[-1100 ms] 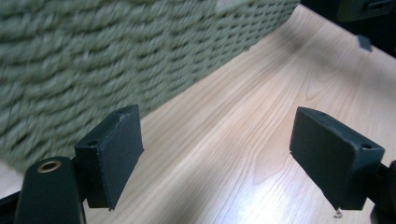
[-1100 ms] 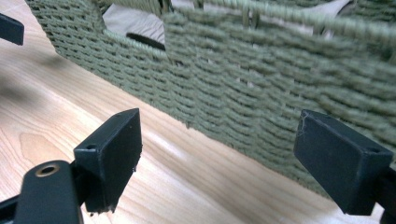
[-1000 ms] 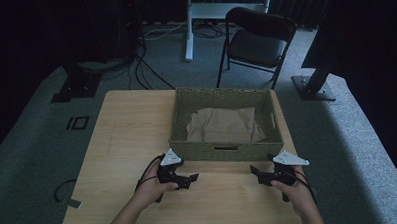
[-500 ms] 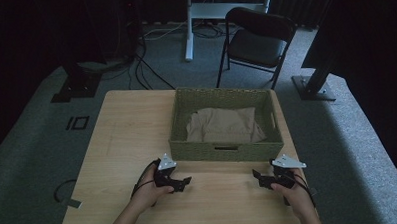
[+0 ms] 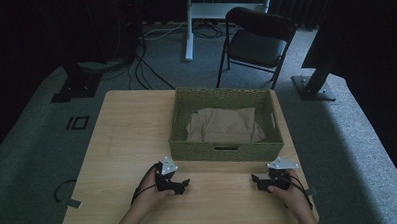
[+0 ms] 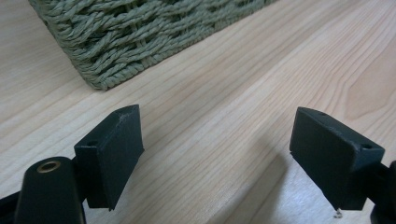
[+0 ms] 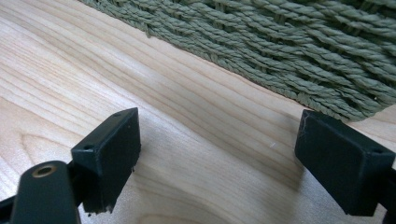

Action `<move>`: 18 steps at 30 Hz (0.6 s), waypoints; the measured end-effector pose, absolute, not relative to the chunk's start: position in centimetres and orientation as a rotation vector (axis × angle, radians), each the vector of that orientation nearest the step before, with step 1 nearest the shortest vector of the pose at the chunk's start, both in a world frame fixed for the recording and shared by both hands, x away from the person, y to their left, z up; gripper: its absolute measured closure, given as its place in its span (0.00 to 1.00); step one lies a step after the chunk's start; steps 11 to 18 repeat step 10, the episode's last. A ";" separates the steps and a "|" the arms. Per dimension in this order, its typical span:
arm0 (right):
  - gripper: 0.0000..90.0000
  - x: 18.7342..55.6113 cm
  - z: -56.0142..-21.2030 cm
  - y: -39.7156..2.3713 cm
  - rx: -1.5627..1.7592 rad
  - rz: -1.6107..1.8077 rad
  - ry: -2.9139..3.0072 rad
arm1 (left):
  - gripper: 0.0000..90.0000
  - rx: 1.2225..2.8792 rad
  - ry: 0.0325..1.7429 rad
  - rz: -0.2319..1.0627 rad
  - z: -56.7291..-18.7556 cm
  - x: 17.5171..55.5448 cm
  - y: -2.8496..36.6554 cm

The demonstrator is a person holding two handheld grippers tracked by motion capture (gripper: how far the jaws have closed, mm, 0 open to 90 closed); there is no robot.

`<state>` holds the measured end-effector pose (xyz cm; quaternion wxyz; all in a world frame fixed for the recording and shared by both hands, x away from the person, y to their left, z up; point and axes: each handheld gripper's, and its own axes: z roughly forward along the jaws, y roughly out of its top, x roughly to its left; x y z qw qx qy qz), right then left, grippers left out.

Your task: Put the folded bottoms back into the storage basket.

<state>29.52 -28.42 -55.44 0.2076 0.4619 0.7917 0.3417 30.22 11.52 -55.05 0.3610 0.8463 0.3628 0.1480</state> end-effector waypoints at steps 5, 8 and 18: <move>0.15 29.5 -55.5 -28.4 1.304 0.962 2.210 | 0.18 2.194 0.943 0.413 -55.1 29.9 11.2; 0.15 29.5 -55.5 -28.4 1.304 0.962 2.211 | 0.18 2.179 0.984 0.431 -55.1 29.9 11.1; 0.15 29.5 -55.5 -28.4 1.304 0.962 2.211 | 0.17 2.178 0.987 0.431 -55.1 29.9 11.1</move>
